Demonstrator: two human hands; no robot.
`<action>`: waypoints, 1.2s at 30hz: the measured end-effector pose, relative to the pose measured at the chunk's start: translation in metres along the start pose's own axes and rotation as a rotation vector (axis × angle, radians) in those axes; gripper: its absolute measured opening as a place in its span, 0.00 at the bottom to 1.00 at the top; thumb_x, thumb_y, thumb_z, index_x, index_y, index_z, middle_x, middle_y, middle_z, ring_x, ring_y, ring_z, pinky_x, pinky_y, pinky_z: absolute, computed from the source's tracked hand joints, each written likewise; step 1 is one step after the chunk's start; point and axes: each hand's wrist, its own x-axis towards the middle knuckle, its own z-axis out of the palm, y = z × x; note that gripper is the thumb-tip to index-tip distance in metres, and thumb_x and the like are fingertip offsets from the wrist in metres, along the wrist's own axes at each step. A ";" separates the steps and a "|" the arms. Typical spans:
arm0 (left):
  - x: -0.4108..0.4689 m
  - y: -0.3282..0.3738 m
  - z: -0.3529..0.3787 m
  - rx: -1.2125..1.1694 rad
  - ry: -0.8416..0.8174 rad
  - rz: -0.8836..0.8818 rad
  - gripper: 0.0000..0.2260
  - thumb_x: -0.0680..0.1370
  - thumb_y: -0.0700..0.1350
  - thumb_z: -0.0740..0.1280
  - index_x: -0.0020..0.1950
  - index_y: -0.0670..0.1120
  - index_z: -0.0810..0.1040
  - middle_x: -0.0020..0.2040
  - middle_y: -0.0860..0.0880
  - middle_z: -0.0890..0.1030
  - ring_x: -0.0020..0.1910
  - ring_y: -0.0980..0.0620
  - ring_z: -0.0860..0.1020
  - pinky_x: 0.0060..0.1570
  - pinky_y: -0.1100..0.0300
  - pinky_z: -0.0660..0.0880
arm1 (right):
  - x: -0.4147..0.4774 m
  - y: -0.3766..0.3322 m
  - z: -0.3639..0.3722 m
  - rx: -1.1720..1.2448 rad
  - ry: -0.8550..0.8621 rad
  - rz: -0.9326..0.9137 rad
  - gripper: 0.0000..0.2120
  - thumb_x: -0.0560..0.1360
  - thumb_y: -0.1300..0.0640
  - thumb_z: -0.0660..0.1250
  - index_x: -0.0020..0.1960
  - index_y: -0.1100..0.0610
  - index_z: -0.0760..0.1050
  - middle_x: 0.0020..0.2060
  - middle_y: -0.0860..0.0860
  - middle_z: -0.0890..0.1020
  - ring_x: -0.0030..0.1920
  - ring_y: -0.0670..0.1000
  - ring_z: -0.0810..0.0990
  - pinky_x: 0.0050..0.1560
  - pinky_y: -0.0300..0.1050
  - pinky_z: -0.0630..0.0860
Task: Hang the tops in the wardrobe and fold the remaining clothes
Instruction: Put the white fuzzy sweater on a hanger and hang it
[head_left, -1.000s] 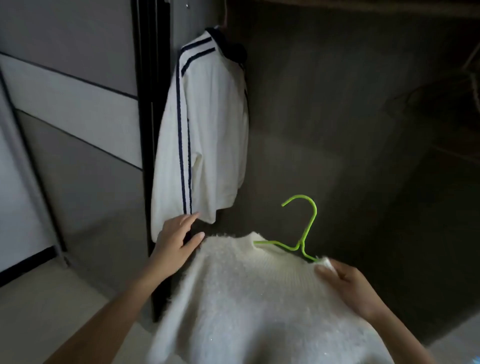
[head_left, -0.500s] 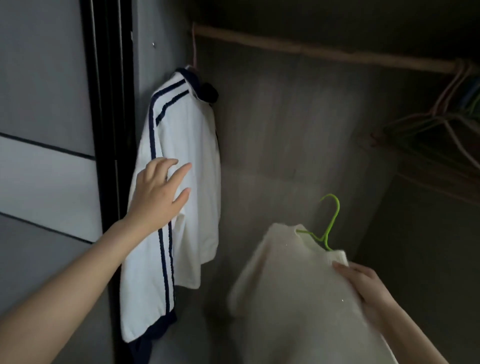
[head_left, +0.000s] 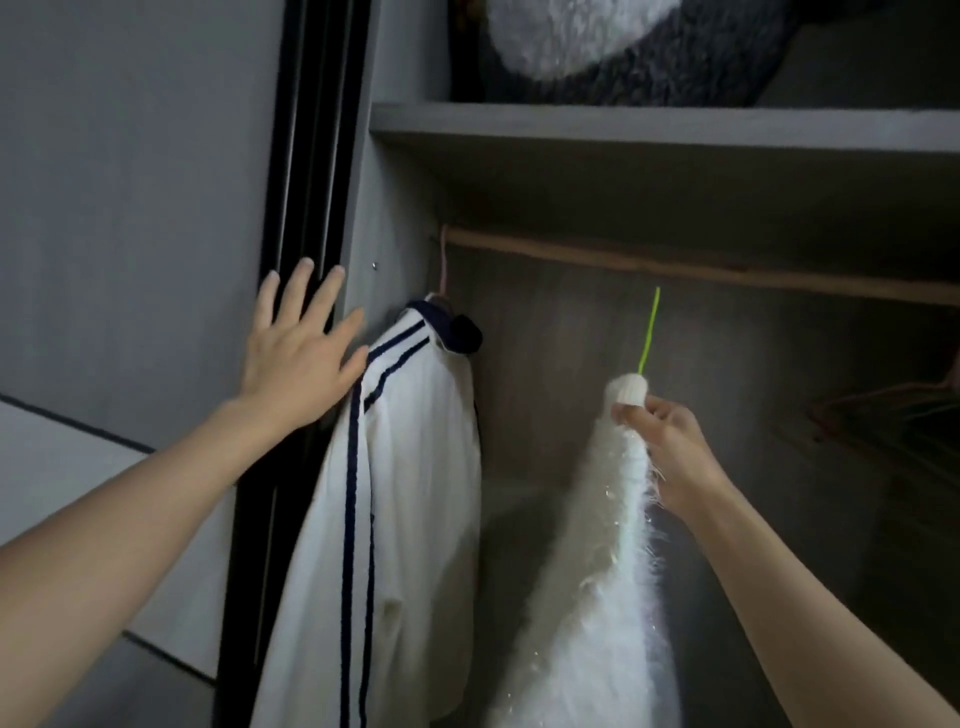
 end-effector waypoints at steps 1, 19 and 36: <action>-0.003 -0.002 0.003 0.012 0.019 0.001 0.24 0.76 0.54 0.54 0.59 0.40 0.79 0.70 0.36 0.68 0.69 0.32 0.63 0.68 0.38 0.52 | 0.013 -0.006 0.006 0.005 -0.011 -0.023 0.04 0.75 0.66 0.63 0.49 0.62 0.70 0.32 0.59 0.68 0.27 0.52 0.66 0.30 0.42 0.62; -0.001 -0.013 0.027 0.220 0.191 0.050 0.27 0.77 0.58 0.53 0.65 0.41 0.75 0.71 0.39 0.67 0.70 0.35 0.64 0.70 0.42 0.53 | 0.157 -0.043 0.063 -0.402 -0.024 -0.253 0.15 0.75 0.68 0.62 0.30 0.60 0.68 0.19 0.48 0.68 0.16 0.42 0.63 0.19 0.33 0.58; 0.004 -0.016 0.029 0.244 0.210 0.046 0.28 0.76 0.60 0.54 0.62 0.41 0.77 0.70 0.39 0.69 0.69 0.34 0.66 0.69 0.42 0.54 | 0.197 -0.009 0.159 -0.594 -0.056 -0.285 0.21 0.77 0.60 0.62 0.26 0.56 0.62 0.23 0.49 0.65 0.24 0.47 0.64 0.25 0.40 0.59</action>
